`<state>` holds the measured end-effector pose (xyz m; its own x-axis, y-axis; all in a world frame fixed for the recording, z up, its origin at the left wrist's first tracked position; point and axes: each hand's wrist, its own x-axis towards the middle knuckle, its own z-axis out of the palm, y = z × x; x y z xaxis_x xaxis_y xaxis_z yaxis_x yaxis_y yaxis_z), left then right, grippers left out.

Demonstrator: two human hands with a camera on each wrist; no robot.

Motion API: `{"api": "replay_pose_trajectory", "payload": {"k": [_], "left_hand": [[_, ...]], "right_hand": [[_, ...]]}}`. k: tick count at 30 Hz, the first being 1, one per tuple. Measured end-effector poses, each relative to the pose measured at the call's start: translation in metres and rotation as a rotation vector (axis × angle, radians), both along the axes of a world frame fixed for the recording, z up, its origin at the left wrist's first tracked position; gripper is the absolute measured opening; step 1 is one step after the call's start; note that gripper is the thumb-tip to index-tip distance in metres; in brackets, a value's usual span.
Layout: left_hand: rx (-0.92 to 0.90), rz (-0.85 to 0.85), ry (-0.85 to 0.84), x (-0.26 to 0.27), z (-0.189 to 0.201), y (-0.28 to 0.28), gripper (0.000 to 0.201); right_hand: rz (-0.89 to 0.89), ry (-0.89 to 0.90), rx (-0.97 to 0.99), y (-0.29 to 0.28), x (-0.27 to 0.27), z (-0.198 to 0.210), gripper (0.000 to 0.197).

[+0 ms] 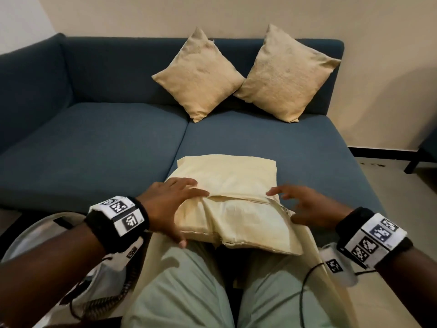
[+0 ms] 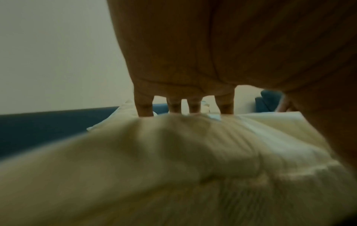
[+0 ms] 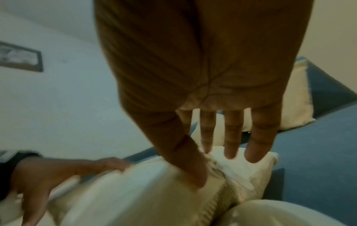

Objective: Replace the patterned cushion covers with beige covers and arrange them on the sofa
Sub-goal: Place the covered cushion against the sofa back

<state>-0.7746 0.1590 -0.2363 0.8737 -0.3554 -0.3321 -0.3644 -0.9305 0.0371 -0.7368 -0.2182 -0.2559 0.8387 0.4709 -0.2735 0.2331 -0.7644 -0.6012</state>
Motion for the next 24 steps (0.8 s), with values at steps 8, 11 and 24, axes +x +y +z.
{"api": "replay_pose_trajectory", "payload": {"k": [8, 11, 24], "left_hand": [[-0.273, 0.235, -0.109, -0.009, -0.035, 0.032, 0.106], [-0.358, 0.264, -0.164, -0.001, -0.030, 0.035, 0.084], [-1.198, 0.467, -0.368, 0.084, 0.048, 0.038, 0.076]], "right_hand": [[0.294, -0.069, -0.225, 0.007, 0.000, -0.024, 0.108], [0.297, -0.077, -0.204, -0.007, 0.006, -0.025, 0.110], [-0.555, -0.291, 0.907, 0.036, 0.095, 0.024, 0.028]]}}
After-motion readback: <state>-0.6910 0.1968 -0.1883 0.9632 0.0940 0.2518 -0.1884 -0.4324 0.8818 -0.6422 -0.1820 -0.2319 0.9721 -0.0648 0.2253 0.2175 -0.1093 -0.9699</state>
